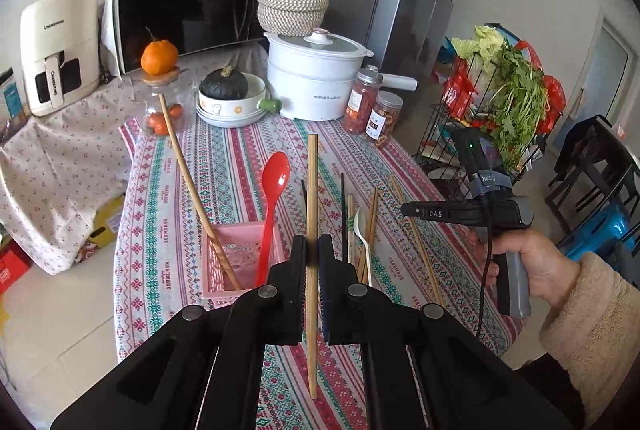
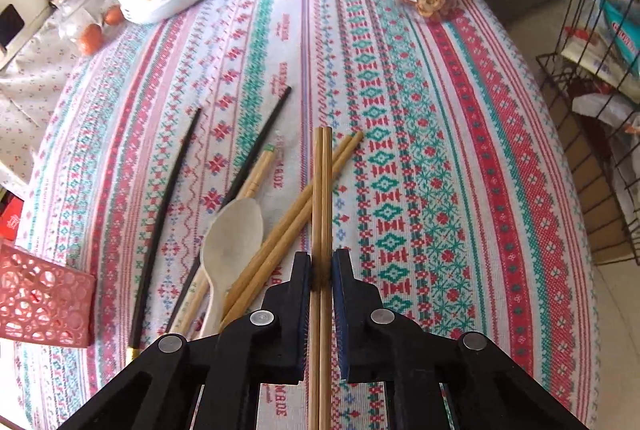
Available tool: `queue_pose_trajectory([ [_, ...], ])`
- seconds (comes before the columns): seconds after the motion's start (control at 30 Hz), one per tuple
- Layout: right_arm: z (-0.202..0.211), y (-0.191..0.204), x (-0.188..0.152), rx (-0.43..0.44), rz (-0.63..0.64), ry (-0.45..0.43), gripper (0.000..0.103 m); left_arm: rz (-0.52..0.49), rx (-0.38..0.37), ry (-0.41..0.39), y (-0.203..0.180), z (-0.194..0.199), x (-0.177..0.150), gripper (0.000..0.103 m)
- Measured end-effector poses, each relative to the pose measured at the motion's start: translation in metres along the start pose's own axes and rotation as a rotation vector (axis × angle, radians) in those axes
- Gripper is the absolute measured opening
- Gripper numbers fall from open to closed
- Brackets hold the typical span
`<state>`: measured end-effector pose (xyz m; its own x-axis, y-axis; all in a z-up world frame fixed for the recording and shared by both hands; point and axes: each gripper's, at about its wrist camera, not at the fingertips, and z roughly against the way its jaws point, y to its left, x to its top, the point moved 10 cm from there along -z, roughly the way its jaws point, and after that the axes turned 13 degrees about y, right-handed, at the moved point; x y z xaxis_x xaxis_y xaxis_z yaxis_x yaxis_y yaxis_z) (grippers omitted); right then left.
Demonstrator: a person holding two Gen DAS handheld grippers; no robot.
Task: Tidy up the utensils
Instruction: 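Place the chopstick in the pink basket with the left tool while the right tool grasps two chopsticks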
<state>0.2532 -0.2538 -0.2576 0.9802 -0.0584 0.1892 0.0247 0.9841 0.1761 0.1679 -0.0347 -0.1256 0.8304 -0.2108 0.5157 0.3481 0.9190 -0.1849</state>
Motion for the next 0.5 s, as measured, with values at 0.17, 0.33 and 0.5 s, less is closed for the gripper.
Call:
queue_pose_trajectory([
  [0.17, 0.061, 0.022, -0.009, 0.038, 0.070, -0.173, 0.009, 0.016, -0.004, -0.087, 0.005, 0.030, 0.007, 0.006],
  [0.33, 0.118, 0.043, -0.017, 0.076, 0.101, -0.338, 0.009, 0.040, 0.006, -0.228, 0.011, 0.071, 0.020, 0.006],
  [0.5, 0.169, 0.058, -0.023, 0.116, 0.095, -0.495, 0.009, 0.081, 0.039, -0.380, 0.022, 0.106, 0.035, 0.006],
])
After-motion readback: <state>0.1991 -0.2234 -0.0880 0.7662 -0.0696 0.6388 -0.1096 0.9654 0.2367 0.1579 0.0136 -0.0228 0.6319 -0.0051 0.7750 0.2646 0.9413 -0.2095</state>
